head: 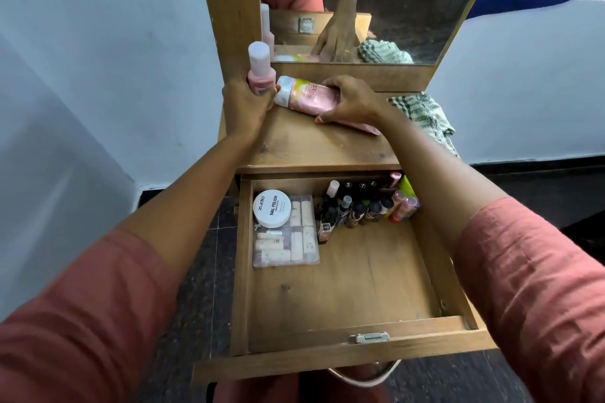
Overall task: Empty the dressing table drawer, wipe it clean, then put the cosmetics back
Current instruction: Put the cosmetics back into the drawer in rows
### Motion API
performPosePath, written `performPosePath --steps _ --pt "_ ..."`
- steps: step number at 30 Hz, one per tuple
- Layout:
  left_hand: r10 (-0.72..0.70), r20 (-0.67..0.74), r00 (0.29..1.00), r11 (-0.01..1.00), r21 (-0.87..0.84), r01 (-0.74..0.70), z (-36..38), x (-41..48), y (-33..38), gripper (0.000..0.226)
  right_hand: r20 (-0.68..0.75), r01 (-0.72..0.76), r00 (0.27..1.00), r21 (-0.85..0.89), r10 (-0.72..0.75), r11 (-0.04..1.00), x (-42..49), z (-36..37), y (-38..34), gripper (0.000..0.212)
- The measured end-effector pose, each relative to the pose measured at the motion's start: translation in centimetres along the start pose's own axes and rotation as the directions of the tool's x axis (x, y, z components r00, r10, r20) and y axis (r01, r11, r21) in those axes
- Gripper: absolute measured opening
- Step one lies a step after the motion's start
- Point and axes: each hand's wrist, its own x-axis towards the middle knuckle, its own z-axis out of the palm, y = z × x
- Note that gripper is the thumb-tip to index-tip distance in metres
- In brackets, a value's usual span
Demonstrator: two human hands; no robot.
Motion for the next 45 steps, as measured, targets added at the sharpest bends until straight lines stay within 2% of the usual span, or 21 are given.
performPosePath --steps 8,14,20,30,39,45 --pt "0.038 -0.013 0.999 0.999 0.014 -0.038 -2.1 -2.6 0.5 0.048 -0.029 0.019 0.999 0.022 -0.019 1.0 -3.4 0.2 -0.6 0.072" --pt "0.076 0.005 0.997 0.997 0.008 -0.076 -4.2 -5.8 1.2 0.047 0.079 0.021 0.997 0.051 -0.025 0.998 -7.6 -0.2 -1.6 0.07" --pt "0.119 0.058 0.991 0.992 -0.046 -0.116 -5.9 -9.9 1.8 0.046 0.042 0.058 0.997 0.008 -0.059 0.998 -12.7 -0.1 -2.3 0.071" --pt "0.041 0.128 0.991 0.992 -0.124 -0.025 -6.2 -16.8 0.4 0.038 0.161 0.05 0.986 -0.041 -0.043 0.998 -19.8 2.1 -0.9 0.07" --pt "0.002 0.164 0.986 0.998 -0.069 0.009 -4.7 -20.8 -1.0 0.041 0.336 -0.015 0.94 -0.131 0.059 0.991 -23.6 5.5 1.3 0.075" --pt "0.026 0.205 0.978 0.999 -0.041 -0.018 -4.3 -21.8 -1.2 0.04 0.415 -0.021 0.904 -0.187 0.099 0.982 -24.1 6.5 2.3 0.073"
